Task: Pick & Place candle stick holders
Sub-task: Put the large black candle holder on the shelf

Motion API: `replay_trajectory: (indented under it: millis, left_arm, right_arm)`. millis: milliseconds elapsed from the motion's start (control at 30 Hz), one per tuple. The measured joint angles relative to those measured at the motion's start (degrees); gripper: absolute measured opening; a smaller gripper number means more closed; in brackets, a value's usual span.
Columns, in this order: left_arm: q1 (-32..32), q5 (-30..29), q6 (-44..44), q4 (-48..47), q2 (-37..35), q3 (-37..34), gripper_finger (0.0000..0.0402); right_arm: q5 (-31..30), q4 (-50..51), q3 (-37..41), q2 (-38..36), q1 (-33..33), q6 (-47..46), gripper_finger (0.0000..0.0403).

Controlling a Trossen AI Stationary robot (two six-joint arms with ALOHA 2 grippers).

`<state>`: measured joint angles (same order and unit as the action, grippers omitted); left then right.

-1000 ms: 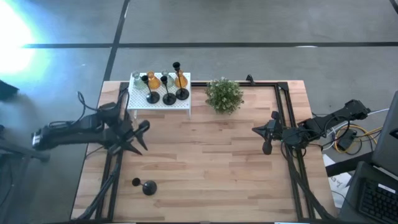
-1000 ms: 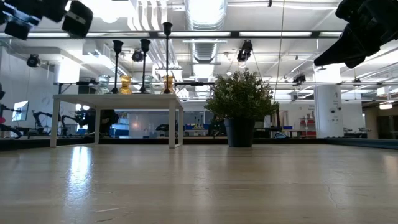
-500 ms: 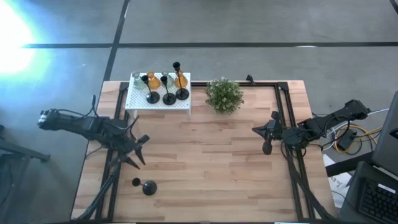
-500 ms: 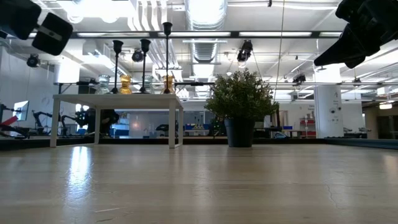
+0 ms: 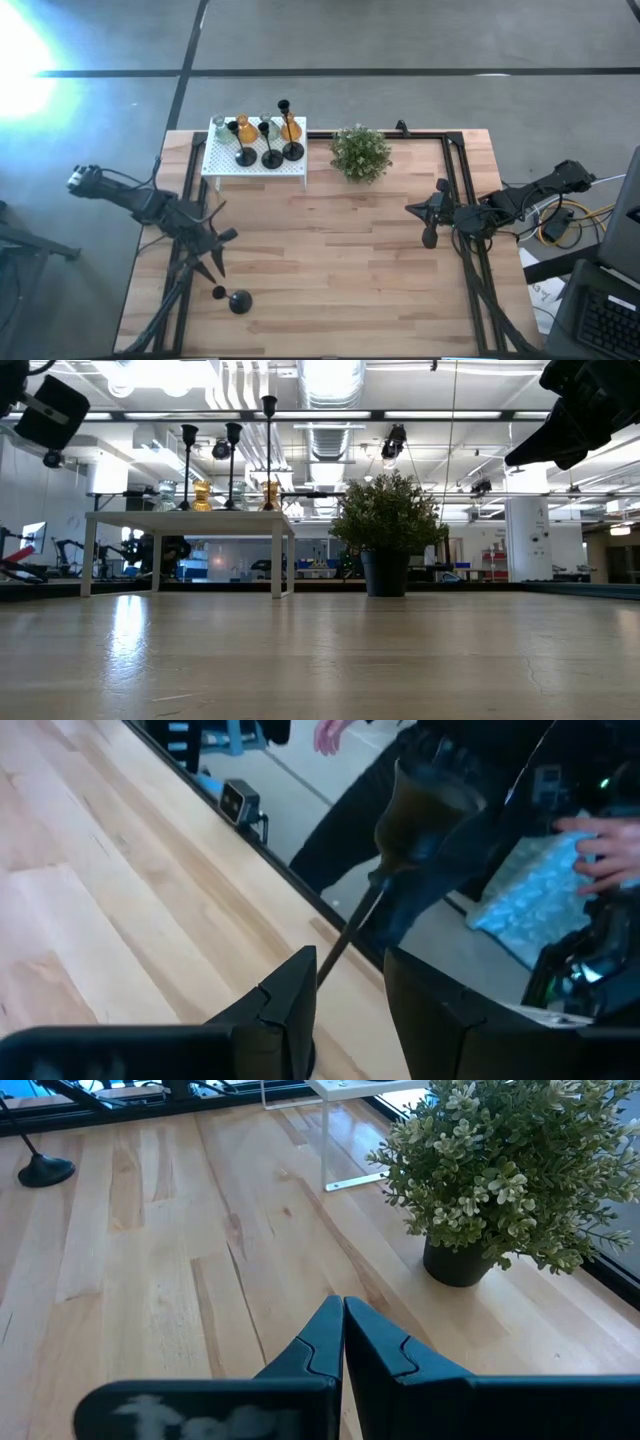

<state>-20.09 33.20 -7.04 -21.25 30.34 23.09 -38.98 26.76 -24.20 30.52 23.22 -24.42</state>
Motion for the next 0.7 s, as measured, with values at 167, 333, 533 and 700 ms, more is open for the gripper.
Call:
replay_trajectory:
  millis: [167,333,533,700]
  left_arm:
    - [-4.1,-4.9,2.2,3.4,4.6,0.0,0.0124]
    - [-6.2,-5.3,2.4,5.5,9.5,0.0,0.0124]
    - [-8.7,-5.2,2.3,10.1,13.7,0.0,0.0124]
    - [-9.9,-5.2,0.9,17.4,16.0,0.0,0.0124]
  right_arm:
    - [0.0,0.0,0.0,0.0,0.0,0.0,0.0008]
    - [0.0,0.0,0.0,0.0,0.0,0.0,0.0008]
    - [0.0,0.0,0.0,0.0,0.0,0.0,0.0008]
    - [0.0,0.0,0.0,0.0,0.0,0.0,0.0008]
